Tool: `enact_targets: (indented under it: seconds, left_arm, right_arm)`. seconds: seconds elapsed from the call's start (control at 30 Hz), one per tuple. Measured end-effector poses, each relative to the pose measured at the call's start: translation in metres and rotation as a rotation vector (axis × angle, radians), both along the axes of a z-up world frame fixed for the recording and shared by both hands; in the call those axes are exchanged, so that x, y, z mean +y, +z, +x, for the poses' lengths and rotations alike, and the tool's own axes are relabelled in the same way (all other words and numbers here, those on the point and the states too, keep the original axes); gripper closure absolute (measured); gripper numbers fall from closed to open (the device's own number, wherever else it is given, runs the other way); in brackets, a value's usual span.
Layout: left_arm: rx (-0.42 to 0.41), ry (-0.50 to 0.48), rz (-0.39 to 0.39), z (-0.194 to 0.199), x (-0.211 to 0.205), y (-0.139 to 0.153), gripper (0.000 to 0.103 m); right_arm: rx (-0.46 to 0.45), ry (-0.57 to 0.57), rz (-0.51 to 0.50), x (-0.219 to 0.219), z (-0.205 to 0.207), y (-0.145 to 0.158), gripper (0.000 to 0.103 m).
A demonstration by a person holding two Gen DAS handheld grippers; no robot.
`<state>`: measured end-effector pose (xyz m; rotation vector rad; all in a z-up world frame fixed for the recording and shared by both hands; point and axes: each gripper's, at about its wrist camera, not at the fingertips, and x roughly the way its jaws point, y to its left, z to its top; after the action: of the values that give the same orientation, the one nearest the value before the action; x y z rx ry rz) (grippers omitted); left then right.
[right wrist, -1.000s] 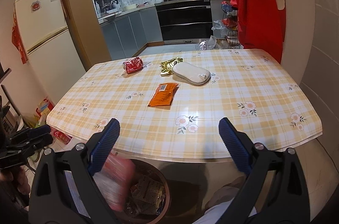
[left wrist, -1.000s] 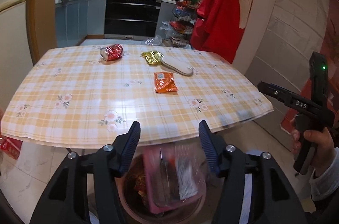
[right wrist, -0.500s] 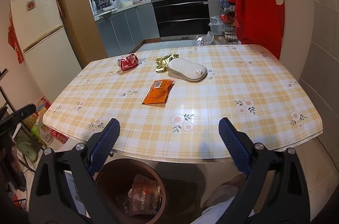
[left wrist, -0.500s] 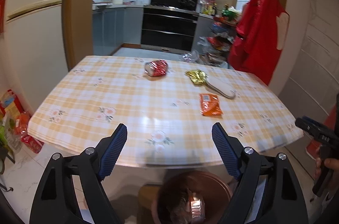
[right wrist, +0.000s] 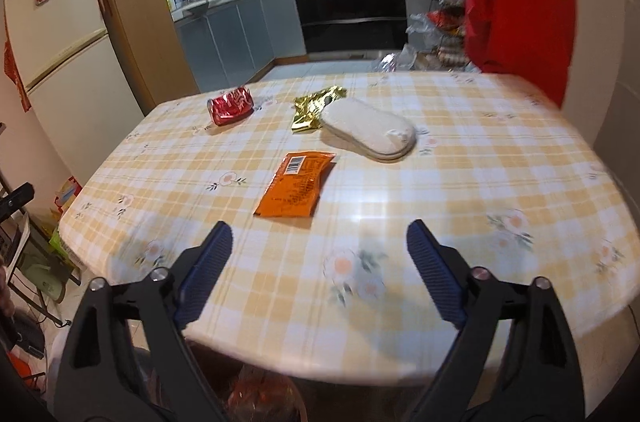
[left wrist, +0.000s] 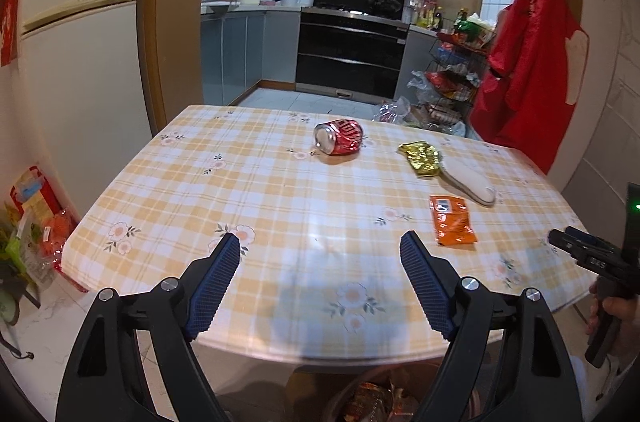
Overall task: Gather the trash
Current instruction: 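Grasp the orange snack bag with the right tool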
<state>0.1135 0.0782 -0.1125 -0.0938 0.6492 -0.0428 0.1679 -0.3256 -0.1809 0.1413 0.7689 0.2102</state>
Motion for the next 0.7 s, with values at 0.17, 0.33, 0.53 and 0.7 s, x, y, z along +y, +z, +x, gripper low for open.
enact_targets:
  seconds: [0.17, 0.33, 0.53, 0.7]
  left_arm:
    - [0.044, 0.009, 0.001, 0.048, 0.004, -0.021, 0.023]
    - [0.083, -0.007, 0.001, 0.099, 0.000, -0.041, 0.023]
    - [0.131, -0.041, -0.033, 0.166, -0.018, -0.063, 0.026]
    - [0.140, -0.054, -0.043, 0.234, -0.038, -0.077, 0.034]
  right_arm:
    - [0.094, 0.031, 0.032, 0.020, 0.075, -0.046, 0.031]
    - [0.165, 0.022, 0.068, 0.031, 0.129, -0.082, 0.036]
    - [0.206, 0.052, 0.092, 0.034, 0.160, -0.098, 0.077]
    - [0.154, 0.039, 0.159, 0.018, 0.159, -0.088, 0.090]
